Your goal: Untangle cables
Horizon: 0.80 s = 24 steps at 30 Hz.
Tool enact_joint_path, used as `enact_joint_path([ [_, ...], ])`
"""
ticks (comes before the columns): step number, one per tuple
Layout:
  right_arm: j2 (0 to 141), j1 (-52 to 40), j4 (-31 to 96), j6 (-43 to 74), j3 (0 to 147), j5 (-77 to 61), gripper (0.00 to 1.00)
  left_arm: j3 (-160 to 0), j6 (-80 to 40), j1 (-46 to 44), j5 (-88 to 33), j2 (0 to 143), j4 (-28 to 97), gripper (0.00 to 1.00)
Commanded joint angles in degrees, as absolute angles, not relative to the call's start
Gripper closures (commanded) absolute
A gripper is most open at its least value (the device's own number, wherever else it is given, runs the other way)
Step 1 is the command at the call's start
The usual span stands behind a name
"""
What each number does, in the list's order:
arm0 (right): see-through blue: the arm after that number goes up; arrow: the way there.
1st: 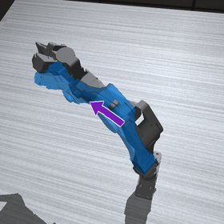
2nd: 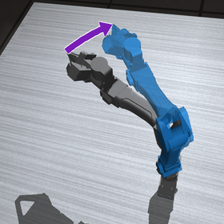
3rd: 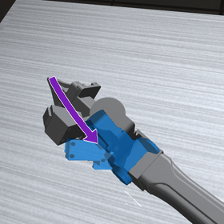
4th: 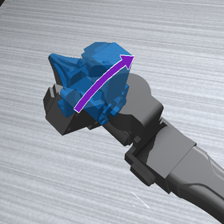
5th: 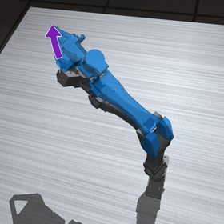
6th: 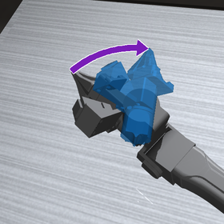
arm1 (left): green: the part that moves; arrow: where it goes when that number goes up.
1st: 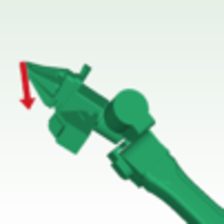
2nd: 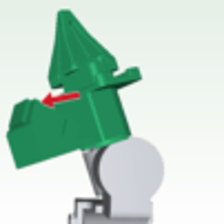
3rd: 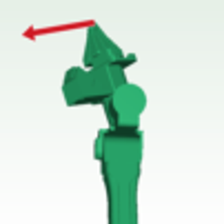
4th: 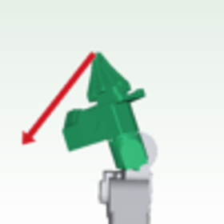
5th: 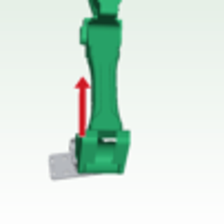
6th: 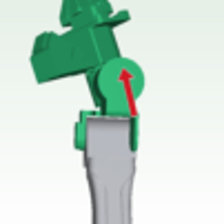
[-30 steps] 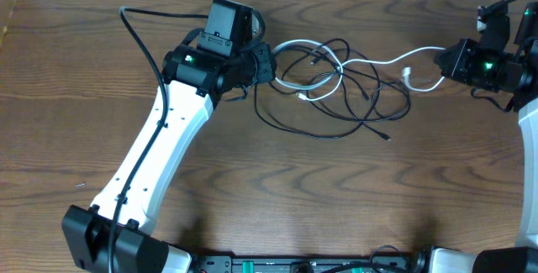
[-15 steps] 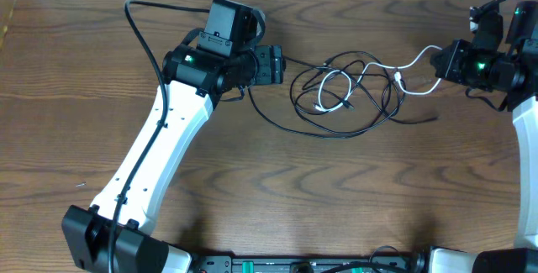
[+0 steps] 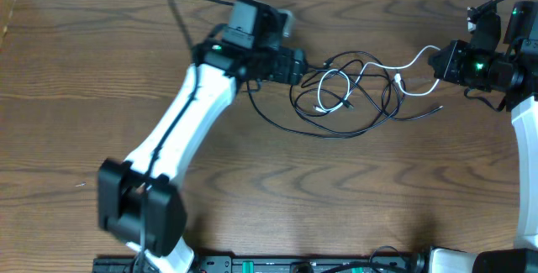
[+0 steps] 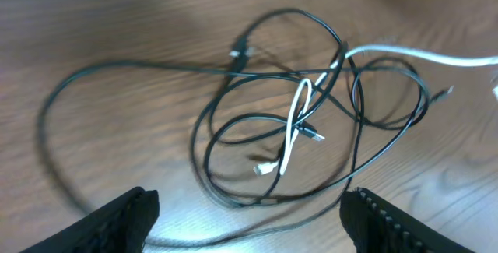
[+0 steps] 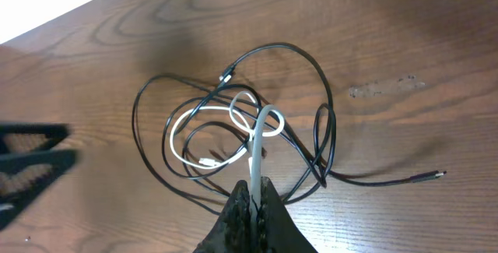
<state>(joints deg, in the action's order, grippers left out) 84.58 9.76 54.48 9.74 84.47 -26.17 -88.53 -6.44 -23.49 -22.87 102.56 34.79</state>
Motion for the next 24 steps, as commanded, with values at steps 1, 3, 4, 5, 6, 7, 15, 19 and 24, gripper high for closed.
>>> enact_joint_path([
  [1, 84.6, 8.5, 54.7, 8.4, 84.6, -26.9, 0.99, -89.1, 3.0, -26.5, -26.4, 106.9, 31.2, 0.17],
  [3, 84.6, 8.5, 54.7, 8.4, 84.6, -26.9, 0.99, -89.1, 5.0, -28.0, -26.3, 108.8, 28.4, 0.16],
  [4, 84.6, 8.5, 54.7, 8.4, 84.6, -26.9, 0.99, -89.1, 5.5, -28.7, -26.3, 109.8, 26.8, 0.16],
  [5, 84.6, 8.5, 54.7, 8.4, 84.6, -26.9, 0.99, -89.1, 5.6, -29.4, -26.2, 110.8, 25.2, 0.16],
  [6, 84.6, 8.5, 54.7, 8.3, 84.6, -26.9, 0.99, -89.1, 5.6, -30.0, -25.9, 111.7, 23.9, 0.15],
  [7, 84.6, 8.5, 54.7, 8.1, 84.6, -26.9, 0.99, -89.1, 5.6, -30.8, -25.2, 112.8, 22.5, 0.15],
  [15, 84.6, 8.5, 55.2, 7.6, 84.6, -26.4, 0.99, -89.1, 5.6, -36.2, -18.5, 120.1, 14.2, 0.16],
  [19, 84.6, 8.5, 55.4, 7.6, 84.6, -26.4, 0.99, -89.1, 5.6, -37.9, -14.6, 121.7, 12.4, 0.16],
  [24, 84.6, 8.5, 55.6, 7.3, 84.6, -26.5, 0.99, -89.1, 5.5, -38.9, -12.8, 123.5, 11.4, 0.16],
])
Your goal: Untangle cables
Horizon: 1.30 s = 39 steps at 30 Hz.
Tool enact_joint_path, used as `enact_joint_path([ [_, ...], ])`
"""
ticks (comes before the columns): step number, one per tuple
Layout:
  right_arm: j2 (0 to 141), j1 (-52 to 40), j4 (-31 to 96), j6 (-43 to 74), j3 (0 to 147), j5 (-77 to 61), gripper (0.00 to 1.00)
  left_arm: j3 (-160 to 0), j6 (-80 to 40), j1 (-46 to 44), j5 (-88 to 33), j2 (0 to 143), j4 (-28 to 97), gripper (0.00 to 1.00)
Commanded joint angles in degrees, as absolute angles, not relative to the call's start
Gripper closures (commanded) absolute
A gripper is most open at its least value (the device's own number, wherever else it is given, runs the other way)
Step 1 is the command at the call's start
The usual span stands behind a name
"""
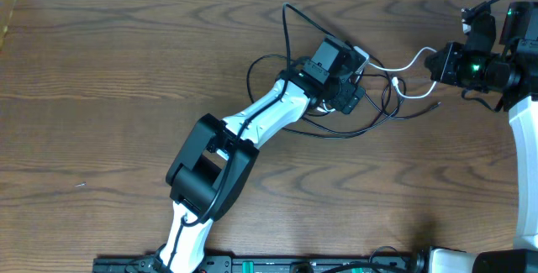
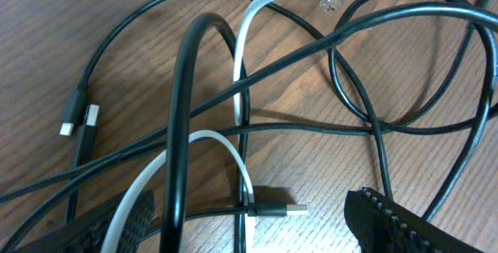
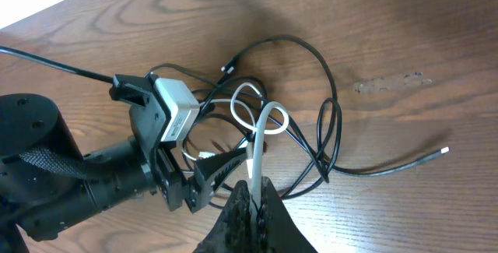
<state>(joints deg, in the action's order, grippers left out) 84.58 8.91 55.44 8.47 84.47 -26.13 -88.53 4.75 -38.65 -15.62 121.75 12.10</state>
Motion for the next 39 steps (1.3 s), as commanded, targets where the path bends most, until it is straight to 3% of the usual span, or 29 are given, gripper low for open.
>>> enact_joint_path([
  [1, 84.6, 8.5, 55.6, 7.2, 84.6, -26.5, 0.99, -89.1, 5.5, -38.9, -12.8, 123.9, 11.4, 0.16],
  [8, 84.6, 8.5, 55.9, 7.2, 84.6, -26.5, 0.99, -89.1, 5.5, -39.0, -12.8, 124.4, 11.2, 0.17],
  [16, 84.6, 8.5, 56.0, 7.1, 84.6, -26.2, 0.99, -89.1, 5.5, -39.0, -12.8, 124.4, 11.4, 0.32],
  [19, 84.6, 8.5, 56.0, 7.2, 84.6, -25.0, 0.99, -89.1, 5.0, -38.8, -12.7, 124.0, 11.4, 0.57],
  [26, 85.4, 8.6, 56.1, 7.2, 84.6, -21.6, 0.99, -89.1, -3.0, -34.7, -12.4, 113.5, 19.3, 0.92],
  [33, 91.1, 8.6, 54.9, 7.2, 84.6, -21.1, 0.99, -89.1, -3.3, -29.2, -12.4, 95.8, 32.5, 0.92],
  [39, 97.9, 8.6, 52.6, 7.9, 84.6, -19.6, 0.99, -89.1, -3.3, -26.9, -12.4, 85.7, 34.3, 0.92],
])
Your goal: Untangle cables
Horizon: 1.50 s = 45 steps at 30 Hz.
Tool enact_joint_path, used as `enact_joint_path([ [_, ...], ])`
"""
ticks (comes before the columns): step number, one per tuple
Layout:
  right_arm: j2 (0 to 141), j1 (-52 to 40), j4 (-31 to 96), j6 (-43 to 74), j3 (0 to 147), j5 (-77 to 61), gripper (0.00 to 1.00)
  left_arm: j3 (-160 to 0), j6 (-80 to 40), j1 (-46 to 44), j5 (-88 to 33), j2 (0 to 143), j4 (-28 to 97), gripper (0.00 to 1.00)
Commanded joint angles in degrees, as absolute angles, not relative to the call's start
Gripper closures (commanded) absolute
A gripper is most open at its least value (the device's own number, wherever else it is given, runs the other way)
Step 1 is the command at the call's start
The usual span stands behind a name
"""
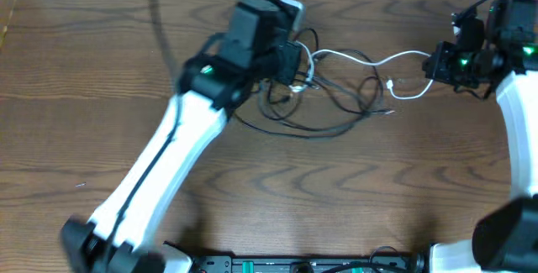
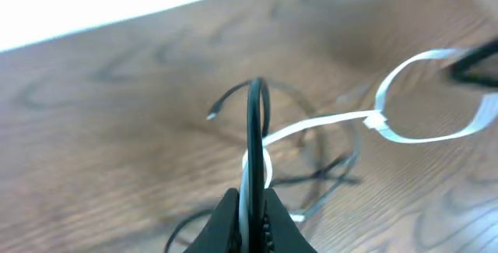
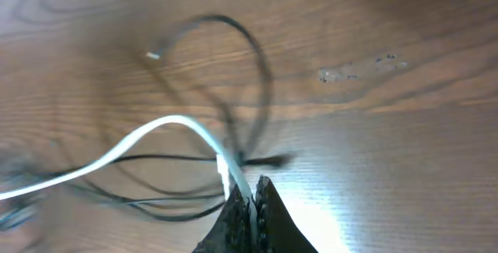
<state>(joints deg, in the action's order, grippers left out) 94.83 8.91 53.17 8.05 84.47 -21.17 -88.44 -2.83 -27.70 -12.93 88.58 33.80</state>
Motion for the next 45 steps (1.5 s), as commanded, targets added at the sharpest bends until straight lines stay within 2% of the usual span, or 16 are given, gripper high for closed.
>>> enact_joint_path([
  [1, 99.3, 8.7, 52.3, 7.9, 84.6, -19.6, 0.99, -89.1, -3.3, -26.7, -12.4, 84.3, 34.3, 0.92],
  [14, 111.6, 12.6, 50.1, 7.1, 84.6, -19.6, 0.99, -89.1, -3.4, -26.4, -13.1, 79.3, 32.6, 0.92],
  [15, 111.6, 12.7, 49.8, 6.4, 84.7, -19.6, 0.94, -89.1, -3.7, -26.4, -13.6, 79.3, 32.3, 0.92],
  [16, 111.3, 12.8, 49.9, 5.7, 84.9, -20.2, 0.82, -89.1, -3.8, -26.4, -14.1, 79.3, 32.1, 0.92],
  [18, 110.5, 12.8, 50.8, 1.6, 86.1, -24.3, 0.54, -89.1, -4.2, -26.4, -15.2, 79.3, 31.7, 0.93],
  [19, 109.8, 12.7, 51.9, -2.0, 87.4, -28.7, 0.36, -89.1, -5.0, -26.4, -15.9, 79.4, 31.5, 0.92],
  [20, 109.1, 12.6, 52.9, -4.2, 88.6, -31.9, 0.29, -89.1, -5.3, -26.4, -16.1, 79.4, 31.4, 0.93],
  [22, 107.7, 12.3, 55.2, -7.8, 91.2, -37.2, 0.22, -89.1, -6.1, -26.4, -16.4, 79.6, 31.4, 0.92],
  [26, 103.8, 10.3, 57.3, -11.3, 95.2, -42.9, 0.2, -89.1, -7.0, -26.4, -18.5, 80.4, 31.3, 0.92],
  [33, 98.2, 4.1, 53.2, -11.2, 96.0, -47.6, 0.2, -89.1, -11.1, -26.4, -21.0, 80.8, 28.4, 0.92],
  [37, 98.9, 0.4, 52.8, -11.3, 95.9, -48.4, 0.22, -89.1, -12.8, -26.4, -27.7, 80.8, 23.5, 0.92],
  [40, 100.5, -3.2, 51.9, -11.9, 95.9, -48.4, 0.25, -89.1, -17.9, -26.4, -28.1, 80.8, 21.5, 0.92],
  [45, 103.2, -7.2, 50.4, -12.5, 95.9, -48.4, 0.3, -89.1, -18.4, -26.4, -28.1, 80.8, 21.7, 0.92],
])
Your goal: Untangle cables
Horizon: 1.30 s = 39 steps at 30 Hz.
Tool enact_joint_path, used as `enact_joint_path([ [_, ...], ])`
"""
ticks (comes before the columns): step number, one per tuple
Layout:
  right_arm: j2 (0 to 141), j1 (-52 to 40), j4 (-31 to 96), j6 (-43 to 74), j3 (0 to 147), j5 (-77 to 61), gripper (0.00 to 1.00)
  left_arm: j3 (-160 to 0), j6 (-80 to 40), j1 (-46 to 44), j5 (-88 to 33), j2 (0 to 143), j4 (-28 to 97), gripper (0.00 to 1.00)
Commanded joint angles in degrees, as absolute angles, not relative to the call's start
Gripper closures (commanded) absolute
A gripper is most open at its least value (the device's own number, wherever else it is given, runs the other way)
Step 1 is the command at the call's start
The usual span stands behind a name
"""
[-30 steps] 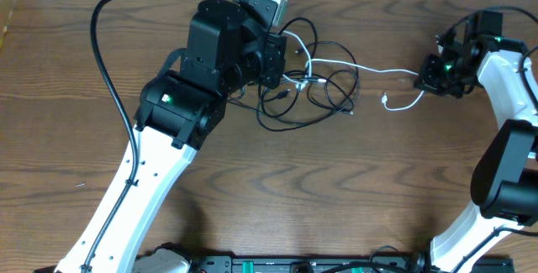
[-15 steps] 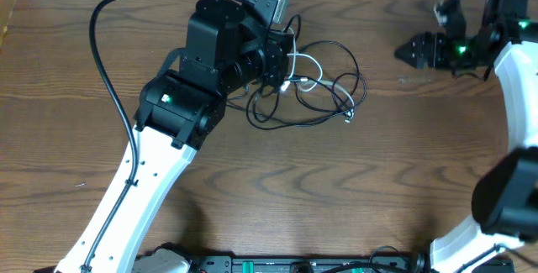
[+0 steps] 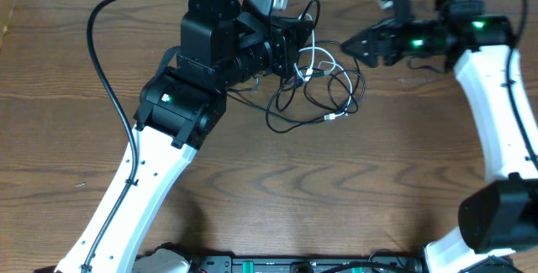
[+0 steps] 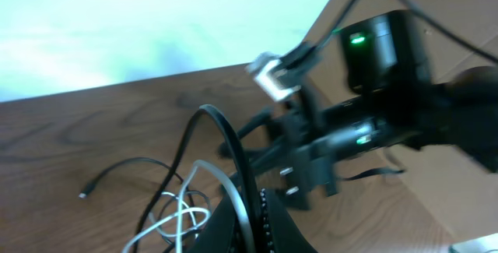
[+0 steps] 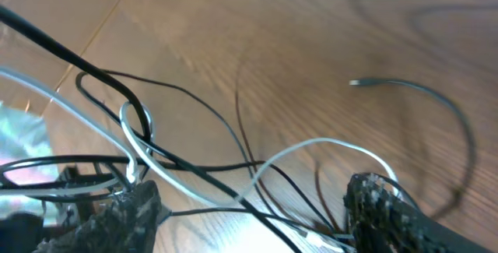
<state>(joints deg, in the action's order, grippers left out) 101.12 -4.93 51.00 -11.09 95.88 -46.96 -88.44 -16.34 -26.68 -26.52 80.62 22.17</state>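
A tangle of black cables [image 3: 324,97] and a white cable [image 3: 317,57] lies at the back middle of the table. My left gripper [image 3: 296,48] is at the tangle's left side, lifted off the wood. In the left wrist view it [image 4: 250,206] is shut on a black cable [image 4: 222,132] together with a white strand [image 4: 177,222]. My right gripper [image 3: 346,46] is just right of the tangle. In the right wrist view it [image 5: 249,214] is open, with the white cable [image 5: 327,142] and black cable [image 5: 109,78] passing loosely between its fingers [image 5: 381,206].
The wooden table [image 3: 336,189] ends at a white wall along the back. The left arm's own black lead [image 3: 105,17] arcs over the back left. A loose black cable end [image 5: 412,88] lies to the right of the tangle.
My right gripper was shut on the white cable far to the right. Now it is open and sits close to the tangle's right side. The left gripper stays shut on the cables, and the tangle is bunched more tightly.
At first my right gripper held the white cable at the right and my left was open beside the tangle. The left then stood open right over the tangle, then shut on a black and white strand and lifted left. Now the right has let go.
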Motion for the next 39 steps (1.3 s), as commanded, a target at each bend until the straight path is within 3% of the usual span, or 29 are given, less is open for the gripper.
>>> enact_joint_path([
  [1, 103.8, -7.9, 50.0, -12.5, 95.9, -48.4, 0.31, -89.1, -18.4, -26.4, -28.1, 80.8, 21.7, 0.92],
  [12, 109.0, -13.1, 45.8, -12.5, 95.9, -48.6, 0.55, -89.1, -20.5, -26.4, -28.1, 80.8, 21.5, 0.92],
  [16, 109.0, -13.1, 45.6, -12.5, 95.9, -48.6, 0.52, -89.1, -20.4, -26.3, -27.8, 80.9, 21.6, 0.92],
  [20, 108.7, -12.1, 45.9, -12.4, 96.8, -48.6, 0.43, -89.1, -20.2, -26.4, -25.8, 80.9, 23.5, 0.92],
  [34, 101.1, -11.0, 45.5, -12.4, 97.5, -48.7, 0.44, -89.1, -20.3, -26.4, -23.5, 81.4, 25.5, 0.92],
  [39, 100.8, -11.2, 44.0, -12.3, 97.5, -55.1, 0.44, -89.1, -20.3, -26.4, -23.3, 81.5, 25.6, 0.92],
])
